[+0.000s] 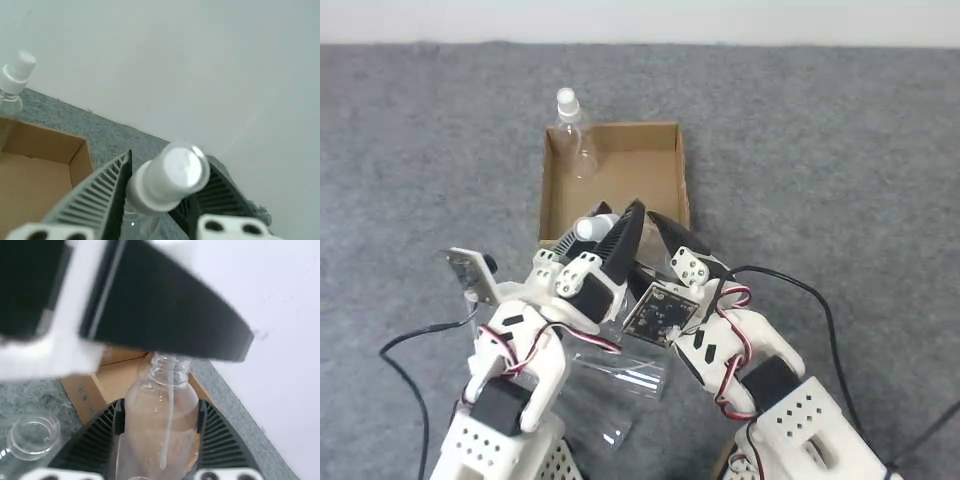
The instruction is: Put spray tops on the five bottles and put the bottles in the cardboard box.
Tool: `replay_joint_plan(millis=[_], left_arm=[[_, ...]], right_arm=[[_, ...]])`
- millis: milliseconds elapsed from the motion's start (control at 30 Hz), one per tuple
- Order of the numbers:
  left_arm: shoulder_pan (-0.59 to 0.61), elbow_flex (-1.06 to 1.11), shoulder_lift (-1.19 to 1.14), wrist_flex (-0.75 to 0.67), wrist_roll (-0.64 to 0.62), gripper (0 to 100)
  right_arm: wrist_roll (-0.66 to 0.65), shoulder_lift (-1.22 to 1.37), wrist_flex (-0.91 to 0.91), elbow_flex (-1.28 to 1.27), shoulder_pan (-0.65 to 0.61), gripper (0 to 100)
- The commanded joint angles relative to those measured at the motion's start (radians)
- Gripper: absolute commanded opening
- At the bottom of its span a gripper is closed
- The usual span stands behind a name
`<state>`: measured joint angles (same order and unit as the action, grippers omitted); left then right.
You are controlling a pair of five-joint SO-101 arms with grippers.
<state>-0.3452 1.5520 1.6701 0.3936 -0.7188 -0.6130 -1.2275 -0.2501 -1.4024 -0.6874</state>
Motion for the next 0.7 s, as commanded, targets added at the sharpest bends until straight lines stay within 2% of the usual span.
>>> replay_joint_plan(millis=[0,133,267,667], left_arm=[[0.003,-0.087,0.012,0.011,-0.025,17],[0.041,-0.101,0.012,0.008,-0.029,17],[0.081,-0.127,0.012,0.009,-0.094,17],[0.075,-0.119,0.003,0.011,-0.066,16]], right_arm=[[0.011,-0.030,0.025,0.012,0.027,5.4],[0.011,-0.028,0.025,0.008,0.027,5.4],[0.011,-0.028,0.025,0.006,0.025,5.4],[0.011,-0.028,0.024,-0.008,0.022,5.4]])
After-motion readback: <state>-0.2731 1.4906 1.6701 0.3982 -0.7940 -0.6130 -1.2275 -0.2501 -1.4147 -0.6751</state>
